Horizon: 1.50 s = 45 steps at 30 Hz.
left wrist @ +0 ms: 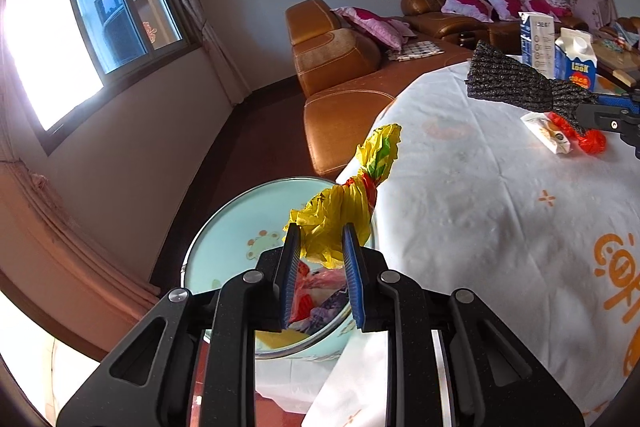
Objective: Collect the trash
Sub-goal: 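Carry the yellow bag with the left tool while the right tool carries the black net over the bin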
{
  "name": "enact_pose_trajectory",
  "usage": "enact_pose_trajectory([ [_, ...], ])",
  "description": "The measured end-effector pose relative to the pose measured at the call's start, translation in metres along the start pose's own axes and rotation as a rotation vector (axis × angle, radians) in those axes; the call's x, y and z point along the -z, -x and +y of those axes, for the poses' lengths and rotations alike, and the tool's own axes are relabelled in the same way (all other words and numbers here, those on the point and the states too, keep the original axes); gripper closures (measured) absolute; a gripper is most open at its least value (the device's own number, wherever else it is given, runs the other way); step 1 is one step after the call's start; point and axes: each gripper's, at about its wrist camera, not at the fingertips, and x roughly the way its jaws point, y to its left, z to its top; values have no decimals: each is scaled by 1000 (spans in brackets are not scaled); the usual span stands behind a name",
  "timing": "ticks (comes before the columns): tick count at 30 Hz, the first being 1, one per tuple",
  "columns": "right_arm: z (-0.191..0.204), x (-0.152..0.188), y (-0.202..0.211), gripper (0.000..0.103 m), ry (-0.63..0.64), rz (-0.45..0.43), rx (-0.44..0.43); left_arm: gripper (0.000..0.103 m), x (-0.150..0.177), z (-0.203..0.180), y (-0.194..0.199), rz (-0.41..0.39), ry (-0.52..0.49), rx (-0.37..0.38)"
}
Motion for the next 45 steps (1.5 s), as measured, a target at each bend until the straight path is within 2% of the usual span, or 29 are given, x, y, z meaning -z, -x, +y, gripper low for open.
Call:
enact_pose_trajectory([
  [13,37,-21,-31,85,106,24,-60,81,7,38,-5,13,40,-102],
  [35,84,-36,-60,85,215,29,-108,81,23,77,-16,46,82,-197],
  [45,99,-41,-69,85,258,29,-129,81,28,88,-18,57,69,-245],
])
